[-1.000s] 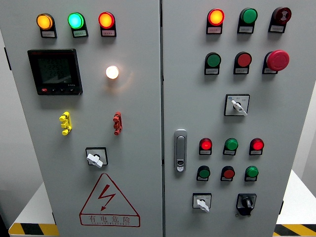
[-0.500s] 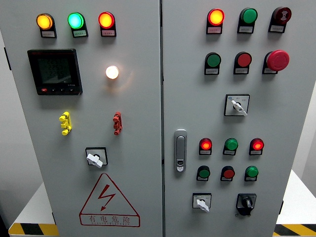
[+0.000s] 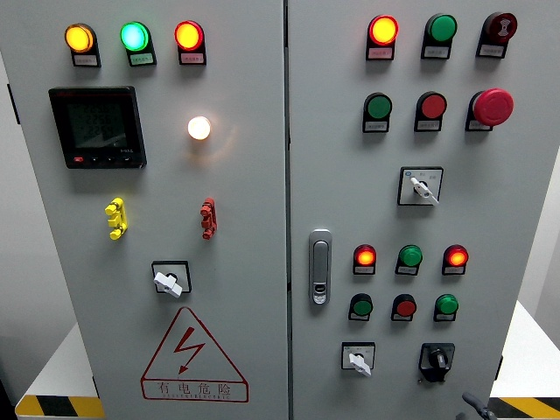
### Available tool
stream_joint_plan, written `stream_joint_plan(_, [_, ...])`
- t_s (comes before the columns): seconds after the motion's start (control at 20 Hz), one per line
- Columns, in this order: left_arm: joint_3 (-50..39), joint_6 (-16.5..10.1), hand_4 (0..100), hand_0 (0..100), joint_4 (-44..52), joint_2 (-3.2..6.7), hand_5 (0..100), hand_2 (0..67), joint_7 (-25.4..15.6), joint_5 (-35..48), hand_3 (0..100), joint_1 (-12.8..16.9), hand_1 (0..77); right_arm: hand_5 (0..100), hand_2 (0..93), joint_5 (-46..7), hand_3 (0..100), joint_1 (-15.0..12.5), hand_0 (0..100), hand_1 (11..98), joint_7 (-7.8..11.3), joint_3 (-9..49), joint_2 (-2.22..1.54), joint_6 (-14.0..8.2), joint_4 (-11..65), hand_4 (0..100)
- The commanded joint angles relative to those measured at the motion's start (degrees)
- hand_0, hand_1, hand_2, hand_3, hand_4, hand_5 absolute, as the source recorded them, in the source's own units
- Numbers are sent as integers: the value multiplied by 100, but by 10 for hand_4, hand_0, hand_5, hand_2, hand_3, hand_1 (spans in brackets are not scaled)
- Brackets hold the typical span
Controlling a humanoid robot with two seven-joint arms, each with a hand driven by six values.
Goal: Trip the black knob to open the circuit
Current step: 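Raise the right hand up to the black rotary knob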
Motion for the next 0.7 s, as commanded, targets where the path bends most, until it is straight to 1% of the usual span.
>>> stream_joint_plan(0.0, [0,0,66,0,0,3,15,129,0,0,214,0,31,1000,24,3,947,135,790,485,-45,0,9,-3,-40,1000])
stream_joint_plan(0.1, [0,0,66,0,0,3,15,129,0,0,214,0,31,1000,25,3,949,180,794,484,-98,-8,9,-12,-40,1000])
stream_joint_plan(0.3, [0,0,66,0,0,3,15,129,0,0,214,0,31,1000,26,3,950,232,802,482,-107,-26,9,-12,-40,1000])
stream_joint_plan(0.35, [0,0,66,0,0,3,15,129,0,0,214,-8,31,1000,26,3,950,250,804,482,-150,-26,9,-12,-32,1000])
stream_joint_plan(0.45, [0,0,66,0,0,3,15,129,0,0,214,0,31,1000,26,3,950,303,807,480,-177,-26,9,-12,-32,1000])
stream_joint_plan(0.65, [0,0,66,0,0,2,15,129,0,0,213,-8,32,1000,27,3,950,311,815,474,-195,-105,9,-12,-23,1000])
